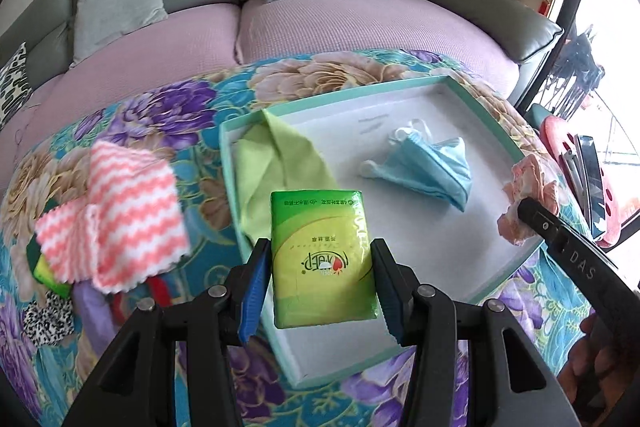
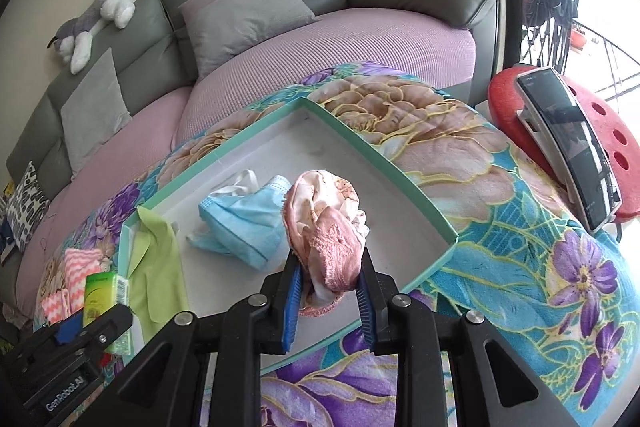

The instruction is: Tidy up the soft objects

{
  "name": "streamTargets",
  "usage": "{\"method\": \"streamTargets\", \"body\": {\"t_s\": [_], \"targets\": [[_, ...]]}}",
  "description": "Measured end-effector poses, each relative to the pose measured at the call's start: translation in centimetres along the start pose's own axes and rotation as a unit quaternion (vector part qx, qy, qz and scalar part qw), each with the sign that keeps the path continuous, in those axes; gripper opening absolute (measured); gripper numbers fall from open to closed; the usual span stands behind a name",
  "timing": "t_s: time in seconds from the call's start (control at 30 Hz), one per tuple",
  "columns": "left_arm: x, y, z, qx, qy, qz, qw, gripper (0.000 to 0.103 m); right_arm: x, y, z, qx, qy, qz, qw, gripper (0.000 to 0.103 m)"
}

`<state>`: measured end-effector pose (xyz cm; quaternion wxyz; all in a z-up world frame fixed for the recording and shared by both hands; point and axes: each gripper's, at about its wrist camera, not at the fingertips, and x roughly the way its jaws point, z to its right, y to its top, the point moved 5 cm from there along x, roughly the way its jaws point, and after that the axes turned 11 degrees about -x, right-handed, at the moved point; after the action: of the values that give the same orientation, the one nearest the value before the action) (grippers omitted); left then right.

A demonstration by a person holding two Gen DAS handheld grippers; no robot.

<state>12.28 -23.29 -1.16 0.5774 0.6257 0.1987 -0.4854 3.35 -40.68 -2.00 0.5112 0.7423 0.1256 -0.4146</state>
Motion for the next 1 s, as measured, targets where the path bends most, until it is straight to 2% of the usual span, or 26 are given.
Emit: {"method": "streamTargets", "body": {"t_s": [0.1,0.17,0.2,0.37,0.4,0.6,0.7,1.0], "targets": [[0.9,0.2,0.9,0.004,-0.002,-0.001,1.0000,0.052,0.0,0.0,0.5,0.006,-0.005,0.000,1.000,0.029],[1.2,0.1,1.2,0.006,-0.003,0.001,1.0000,0.060,0.0,0.0,0.9,0.012,-0.008,0.002,1.000,0.034],[1.3,0.1,1.4,0.006,-0.003,0.001,1.0000,0.069,0.0,0.1,1.1,0.015,-0.009,0.003,1.000,0.036],[1.7,-0.2,1.1,0.003,0.005,0.004,1.0000,0.074,0.4,-0.2,2.1,0.038,-0.009,-0.006,0.999,0.042],[1.8,-0.2,0.8,0.000,0.010,0.004,0.9999,0.079,0.6,-0.3,2.1,0.039,-0.009,-0.010,0.999,0.046],[1.7,-0.2,-1.1,-0.024,0.030,0.014,0.9992,0.081,0.6,-0.2,1.4,0.021,-0.006,-0.011,1.000,0.068],[1.4,-0.1,-2.2,-0.039,0.039,0.020,0.9983,0.092,0.4,-0.1,0.9,0.004,-0.016,-0.012,1.000,0.077],[0.3,0.4,-6.0,-0.093,0.056,0.035,0.9935,0.092,0.3,-0.2,0.4,-0.013,-0.034,-0.017,0.999,0.091]]}}
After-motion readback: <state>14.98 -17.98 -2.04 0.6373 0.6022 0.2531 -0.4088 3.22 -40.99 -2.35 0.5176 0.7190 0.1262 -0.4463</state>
